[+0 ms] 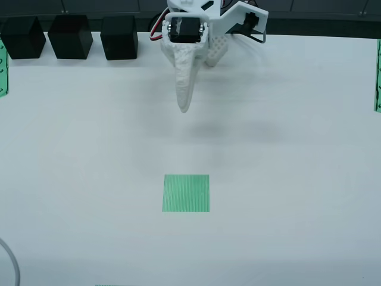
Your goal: Stack 3 Blocks on the chosen place.
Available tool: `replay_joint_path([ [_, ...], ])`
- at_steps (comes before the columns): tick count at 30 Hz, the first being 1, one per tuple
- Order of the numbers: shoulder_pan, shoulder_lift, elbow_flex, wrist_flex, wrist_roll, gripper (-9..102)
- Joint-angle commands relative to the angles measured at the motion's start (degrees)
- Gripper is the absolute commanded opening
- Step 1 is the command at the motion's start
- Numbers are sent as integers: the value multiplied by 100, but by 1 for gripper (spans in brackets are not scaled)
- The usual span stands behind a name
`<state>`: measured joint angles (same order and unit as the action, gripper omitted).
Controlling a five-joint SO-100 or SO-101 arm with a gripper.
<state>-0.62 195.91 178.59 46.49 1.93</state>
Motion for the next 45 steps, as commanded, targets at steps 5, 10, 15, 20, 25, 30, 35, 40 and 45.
replay_joint_path([
  [5,9,105,176,18,9,0],
  [10,9,105,176,18,9,0],
  [15,9,105,176,18,9,0],
  [20,0,105,176,18,0,0],
  [25,-70,105,176,35,-35,0],
  [30,-132,105,176,35,-35,0],
  [35,-149,105,176,26,-35,0],
  [40,-132,105,176,35,-35,0],
  [45,35,105,53,334,-422,0],
])
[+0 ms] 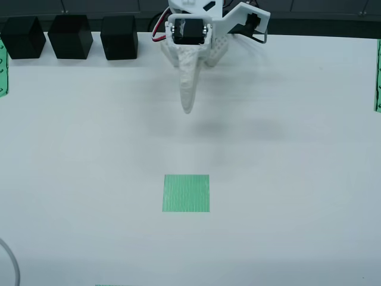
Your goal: Stack 3 Blocks on the chosen place.
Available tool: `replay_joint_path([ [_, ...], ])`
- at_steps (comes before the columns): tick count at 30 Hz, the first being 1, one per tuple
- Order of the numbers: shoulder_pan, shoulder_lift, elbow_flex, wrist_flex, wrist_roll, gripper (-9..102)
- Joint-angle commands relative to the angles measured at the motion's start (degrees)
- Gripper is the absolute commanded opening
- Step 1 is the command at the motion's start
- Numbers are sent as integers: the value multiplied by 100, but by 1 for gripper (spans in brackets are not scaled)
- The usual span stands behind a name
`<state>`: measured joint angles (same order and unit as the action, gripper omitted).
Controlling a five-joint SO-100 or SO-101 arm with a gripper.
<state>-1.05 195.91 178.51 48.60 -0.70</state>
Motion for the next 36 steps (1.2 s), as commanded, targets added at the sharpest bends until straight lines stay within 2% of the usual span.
replay_joint_path([
  [1,123,97,-9,149,-255,0],
  [5,492,-88,-536,360,-782,0],
  [10,976,-879,-1283,492,-2021,0],
  [17,2065,-3393,-3173,624,-2180,1],
  [23,3182,-5124,-4772,1687,-3103,1],
  [32,5159,-7462,-7049,4034,-5168,1],
  [36,6029,-8042,-7295,4148,-5836,1],
])
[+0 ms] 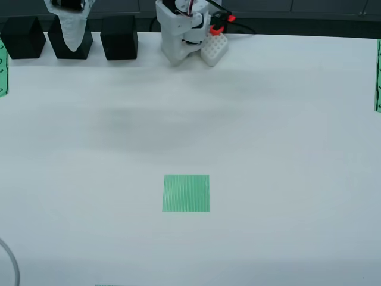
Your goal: Stack 3 Blocks on the chosen place.
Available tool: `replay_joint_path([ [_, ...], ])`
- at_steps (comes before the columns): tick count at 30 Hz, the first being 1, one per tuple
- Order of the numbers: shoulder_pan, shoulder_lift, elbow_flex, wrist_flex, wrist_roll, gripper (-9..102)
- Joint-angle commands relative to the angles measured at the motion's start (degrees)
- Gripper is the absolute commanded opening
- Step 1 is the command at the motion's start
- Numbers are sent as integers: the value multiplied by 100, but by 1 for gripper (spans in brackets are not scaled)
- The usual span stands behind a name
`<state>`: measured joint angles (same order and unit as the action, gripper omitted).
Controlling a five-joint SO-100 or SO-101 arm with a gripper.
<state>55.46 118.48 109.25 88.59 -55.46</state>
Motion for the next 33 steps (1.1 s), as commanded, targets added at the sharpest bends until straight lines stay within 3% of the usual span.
replay_joint_path([
  [1,519,-387,-352,149,-580,2],
  [13,2364,-554,-220,149,-2461,4],
  [33,4061,519,1063,158,-5080,38],
])
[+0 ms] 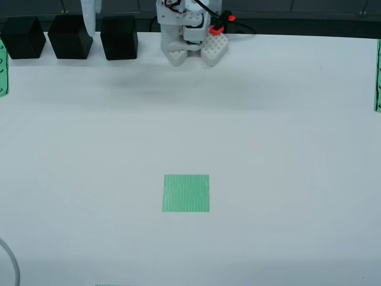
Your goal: Stack 3 Blocks on the chosen place.
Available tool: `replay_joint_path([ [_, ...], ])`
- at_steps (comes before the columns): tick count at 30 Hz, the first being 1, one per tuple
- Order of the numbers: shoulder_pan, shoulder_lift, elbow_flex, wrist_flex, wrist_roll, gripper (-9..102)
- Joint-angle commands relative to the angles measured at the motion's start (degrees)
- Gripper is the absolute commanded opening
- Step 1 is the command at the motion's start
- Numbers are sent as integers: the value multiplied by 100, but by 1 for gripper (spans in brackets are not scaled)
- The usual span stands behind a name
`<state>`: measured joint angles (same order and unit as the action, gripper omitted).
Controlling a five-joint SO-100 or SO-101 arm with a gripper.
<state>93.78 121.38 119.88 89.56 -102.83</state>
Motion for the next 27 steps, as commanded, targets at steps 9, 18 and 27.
replay_joint_path([
  [9,800,290,123,62,-1055,38],
  [18,624,237,703,-176,-1063,38],
  [27,466,237,1415,-633,-1002,38],
])
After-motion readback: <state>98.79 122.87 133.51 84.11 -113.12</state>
